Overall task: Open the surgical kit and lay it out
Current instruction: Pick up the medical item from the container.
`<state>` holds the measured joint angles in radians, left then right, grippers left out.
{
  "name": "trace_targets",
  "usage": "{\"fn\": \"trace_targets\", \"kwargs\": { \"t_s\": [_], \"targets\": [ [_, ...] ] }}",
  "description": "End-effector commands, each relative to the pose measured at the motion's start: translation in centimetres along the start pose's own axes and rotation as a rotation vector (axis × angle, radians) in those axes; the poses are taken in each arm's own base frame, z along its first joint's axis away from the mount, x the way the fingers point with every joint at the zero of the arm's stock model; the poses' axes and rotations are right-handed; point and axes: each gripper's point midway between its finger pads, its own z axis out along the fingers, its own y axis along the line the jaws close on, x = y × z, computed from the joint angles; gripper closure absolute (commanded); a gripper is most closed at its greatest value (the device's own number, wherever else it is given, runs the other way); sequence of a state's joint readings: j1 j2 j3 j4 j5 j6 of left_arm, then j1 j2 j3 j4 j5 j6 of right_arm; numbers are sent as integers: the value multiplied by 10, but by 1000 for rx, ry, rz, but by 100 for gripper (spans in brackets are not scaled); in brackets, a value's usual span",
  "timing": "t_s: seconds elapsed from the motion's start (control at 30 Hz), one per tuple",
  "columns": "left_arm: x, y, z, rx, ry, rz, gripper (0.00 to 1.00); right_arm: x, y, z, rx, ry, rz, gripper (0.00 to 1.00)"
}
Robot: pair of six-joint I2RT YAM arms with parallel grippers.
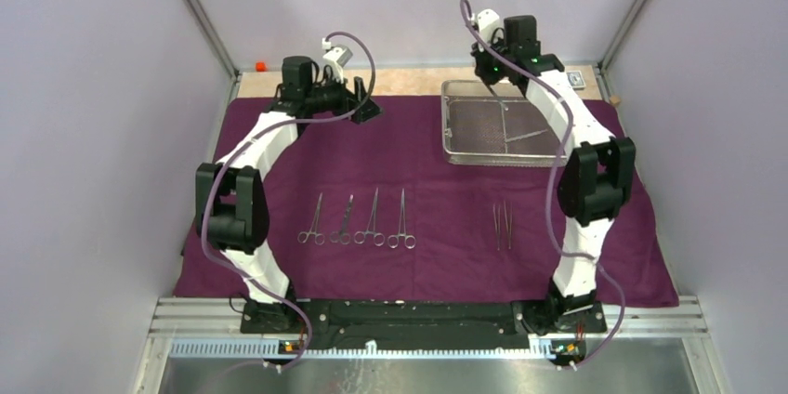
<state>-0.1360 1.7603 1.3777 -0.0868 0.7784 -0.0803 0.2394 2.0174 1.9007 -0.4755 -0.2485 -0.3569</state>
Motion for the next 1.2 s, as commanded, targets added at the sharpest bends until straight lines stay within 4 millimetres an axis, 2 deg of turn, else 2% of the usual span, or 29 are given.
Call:
{"fn": "trace_targets", "kwargs": {
  "t_s": [0.0, 0.17, 0.33, 0.47, 0.7, 0.77, 0.97, 1.17],
  "targets": [
    [-12, -1, 3, -29, -38, 10, 1, -29, 18, -45, 66, -79, 112, 100],
    [-10, -2, 1, -50, -48, 9, 1, -13, 46, -72, 49, -80, 248, 100],
    [-12, -3, -7, -82, -63, 19, 1, 24, 53, -99, 130, -74, 391, 100],
    [-8, -2, -12, -110, -63, 27, 1, 68, 55, -116, 236, -50, 469, 100],
    [7, -4, -17, -122, -48, 11, 1, 169, 54, -142, 437, 182, 482, 100],
    [13, -4, -17, -121, -39, -7, 1, 190, 52, -148, 463, 221, 466, 100],
    [18, -6, -15, -106, -45, -33, 1, 223, 39, -166, 524, 243, 461, 100],
    [17, -7, -17, -108, -51, -22, 1, 254, 35, -171, 579, 342, 414, 100]
  ]
}}
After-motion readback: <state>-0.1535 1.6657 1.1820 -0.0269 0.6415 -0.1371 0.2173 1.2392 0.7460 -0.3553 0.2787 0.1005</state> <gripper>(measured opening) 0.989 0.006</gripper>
